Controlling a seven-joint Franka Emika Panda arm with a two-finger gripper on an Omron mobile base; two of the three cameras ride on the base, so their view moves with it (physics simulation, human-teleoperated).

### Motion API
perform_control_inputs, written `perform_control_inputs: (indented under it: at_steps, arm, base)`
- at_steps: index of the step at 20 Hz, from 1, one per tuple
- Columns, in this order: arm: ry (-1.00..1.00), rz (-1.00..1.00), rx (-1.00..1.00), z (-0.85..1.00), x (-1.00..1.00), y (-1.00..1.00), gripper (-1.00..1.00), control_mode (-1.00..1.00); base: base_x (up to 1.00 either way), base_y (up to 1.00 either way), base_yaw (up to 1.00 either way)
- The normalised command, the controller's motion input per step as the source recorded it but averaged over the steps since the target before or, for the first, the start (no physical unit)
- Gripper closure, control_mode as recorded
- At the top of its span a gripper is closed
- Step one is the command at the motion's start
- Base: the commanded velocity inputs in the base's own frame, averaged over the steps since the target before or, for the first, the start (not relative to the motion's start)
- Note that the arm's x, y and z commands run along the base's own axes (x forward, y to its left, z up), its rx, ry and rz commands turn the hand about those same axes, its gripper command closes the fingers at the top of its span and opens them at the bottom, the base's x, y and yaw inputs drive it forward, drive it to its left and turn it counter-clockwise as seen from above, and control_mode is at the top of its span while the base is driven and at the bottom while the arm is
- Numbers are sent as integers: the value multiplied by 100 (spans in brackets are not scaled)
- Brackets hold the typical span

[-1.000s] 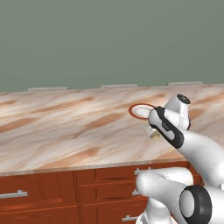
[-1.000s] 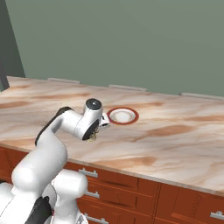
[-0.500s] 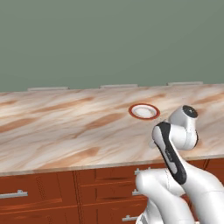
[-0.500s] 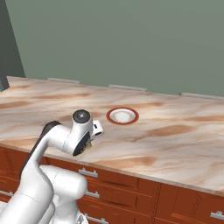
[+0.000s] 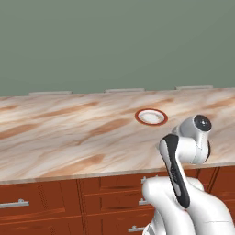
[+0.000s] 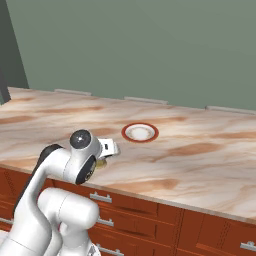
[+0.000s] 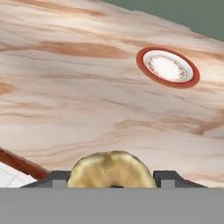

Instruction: Pick the candle and candle from the dining table and place them in the open cabinet. Close the cabinet after placing the objects.

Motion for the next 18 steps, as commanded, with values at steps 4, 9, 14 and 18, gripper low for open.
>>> perform_control_inputs:
  at_steps: [4, 9, 14, 18]
  arm:
    - [0, -33, 20, 0, -30, 1, 100, -100]
    - [-3, -33, 23, -3, -40, 3, 100, -100]
    - [-10, -27, 12, -16, -33, 36, 100, -100]
    - [-13, -20, 1, -26, -8, 52, 100, -100]
  base:
    - [0, 0, 0]
    - [0, 0, 0]
    - [0, 0, 0]
    - [0, 0, 0]
